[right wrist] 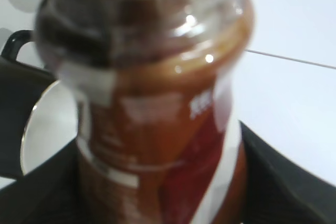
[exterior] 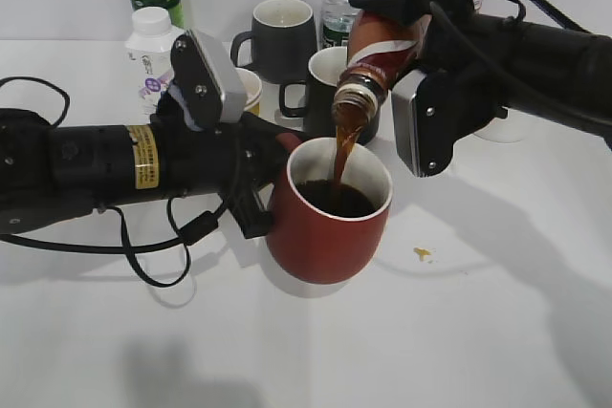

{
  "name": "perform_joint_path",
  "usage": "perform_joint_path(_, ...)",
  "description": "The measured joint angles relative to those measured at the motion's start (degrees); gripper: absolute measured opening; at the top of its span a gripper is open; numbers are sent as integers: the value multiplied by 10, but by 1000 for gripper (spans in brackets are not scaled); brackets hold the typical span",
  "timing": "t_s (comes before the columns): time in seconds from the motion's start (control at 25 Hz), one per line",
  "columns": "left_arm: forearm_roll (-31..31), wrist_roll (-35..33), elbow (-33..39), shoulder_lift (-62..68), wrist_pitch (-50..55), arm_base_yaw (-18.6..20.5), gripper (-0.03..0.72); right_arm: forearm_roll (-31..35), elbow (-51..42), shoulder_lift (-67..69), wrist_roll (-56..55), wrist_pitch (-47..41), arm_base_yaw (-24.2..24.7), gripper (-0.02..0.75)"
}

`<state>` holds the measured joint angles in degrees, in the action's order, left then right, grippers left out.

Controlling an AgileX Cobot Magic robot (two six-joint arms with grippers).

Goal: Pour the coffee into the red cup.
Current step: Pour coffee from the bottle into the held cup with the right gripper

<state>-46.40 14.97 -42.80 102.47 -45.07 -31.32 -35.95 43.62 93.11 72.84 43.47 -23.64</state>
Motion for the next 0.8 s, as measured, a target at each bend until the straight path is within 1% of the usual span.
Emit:
perform_joint_path(0.48, -1, -1, 0, 0, 0, 0, 67, 0, 0, 0, 29, 6, 0, 511)
perform_joint_path(0.56, -2, -1, 0, 0, -1, 0, 67, 0, 0, 0, 10, 6, 0, 511)
perform_joint_path(0.8, -2, -1, 0, 0, -30, 0, 67, 0, 0, 0, -96, 7, 0, 511)
